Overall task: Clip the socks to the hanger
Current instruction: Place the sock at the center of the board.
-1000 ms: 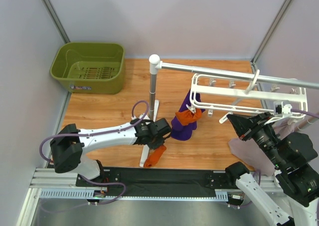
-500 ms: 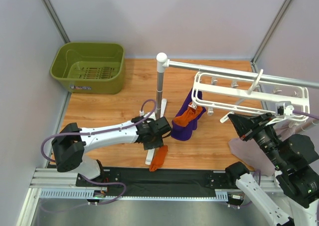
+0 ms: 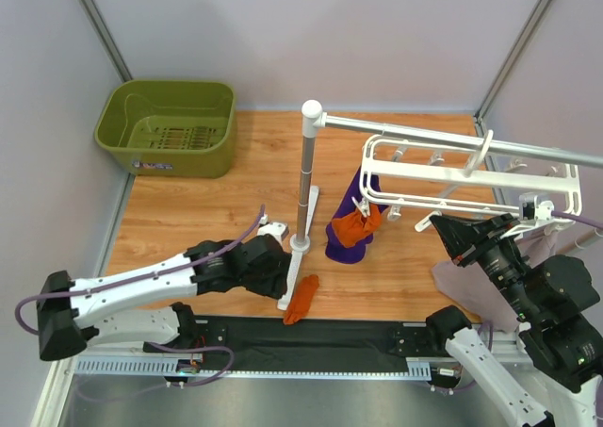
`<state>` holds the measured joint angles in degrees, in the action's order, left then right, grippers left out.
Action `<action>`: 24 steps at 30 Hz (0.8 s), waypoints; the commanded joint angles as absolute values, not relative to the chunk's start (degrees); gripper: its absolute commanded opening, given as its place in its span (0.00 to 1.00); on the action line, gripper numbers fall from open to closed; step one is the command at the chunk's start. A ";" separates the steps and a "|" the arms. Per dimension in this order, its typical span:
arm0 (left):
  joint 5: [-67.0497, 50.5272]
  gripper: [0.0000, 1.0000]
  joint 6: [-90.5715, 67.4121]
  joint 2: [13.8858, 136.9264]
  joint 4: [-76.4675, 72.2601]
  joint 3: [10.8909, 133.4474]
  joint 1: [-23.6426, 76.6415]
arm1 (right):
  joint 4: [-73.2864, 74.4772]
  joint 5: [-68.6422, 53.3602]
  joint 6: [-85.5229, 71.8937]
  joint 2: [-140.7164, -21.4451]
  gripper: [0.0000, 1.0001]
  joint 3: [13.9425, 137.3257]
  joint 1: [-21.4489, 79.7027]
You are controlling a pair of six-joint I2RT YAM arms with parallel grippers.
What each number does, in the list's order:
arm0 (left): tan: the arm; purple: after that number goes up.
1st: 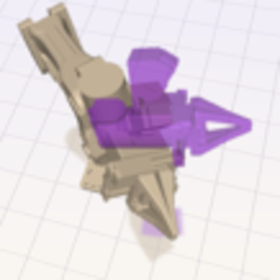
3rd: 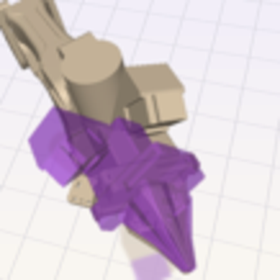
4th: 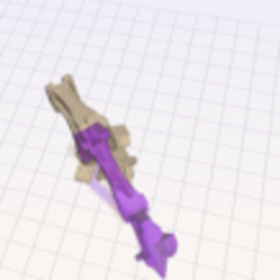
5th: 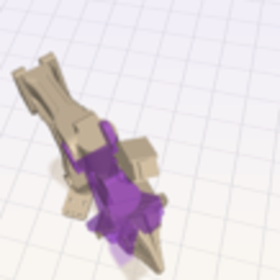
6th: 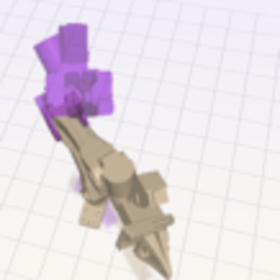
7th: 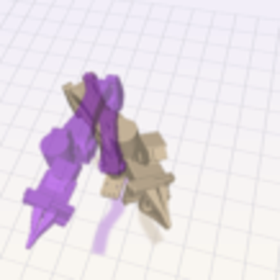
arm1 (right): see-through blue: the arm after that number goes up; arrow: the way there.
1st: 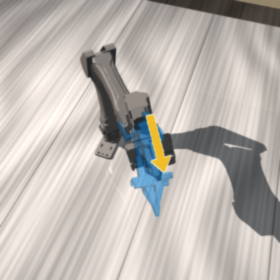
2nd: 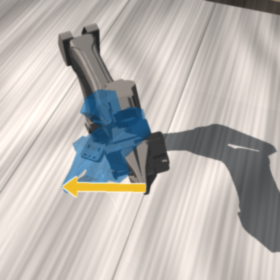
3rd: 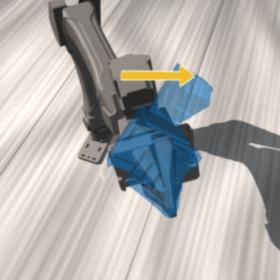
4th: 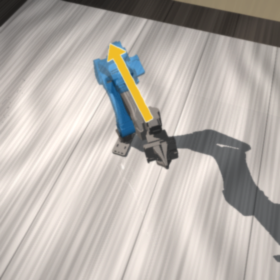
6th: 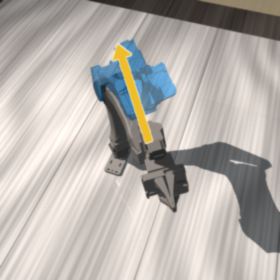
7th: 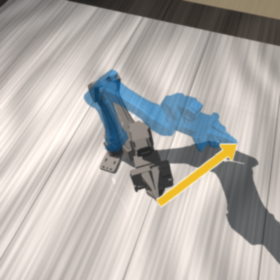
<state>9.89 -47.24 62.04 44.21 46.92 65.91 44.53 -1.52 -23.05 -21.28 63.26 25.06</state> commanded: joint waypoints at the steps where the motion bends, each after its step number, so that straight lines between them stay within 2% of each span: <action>1: 10.01 0.66 -41.58 54.78 38.57 44.74 67.93 | 51.24 -3.87 -21.45 -22.50 0.00 63.10 25.22; 5: 14.32 0.59 -40.34 55.63 46.40 48.95 68.90 | 51.33 -3.87 -21.27 -22.41 0.00 62.85 25.22; 10: 20.91 0.54 -45.07 61.33 44.83 49.66 75.40 | 50.71 -4.48 -22.06 -22.24 0.00 61.79 25.14; 19: 22.85 0.63 -55.01 71.79 34.11 46.49 79.27 | 51.77 -4.39 -21.62 -22.41 0.00 62.75 25.22; 24: 27.06 0.57 -58.79 81.28 38.65 51.67 82.60 | 51.77 -4.92 -21.88 -22.41 0.00 62.31 25.22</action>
<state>22.39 -54.61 77.95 37.04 47.40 80.18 44.53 -1.91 -22.63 -21.30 63.31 25.06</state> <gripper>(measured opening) 0.589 0.084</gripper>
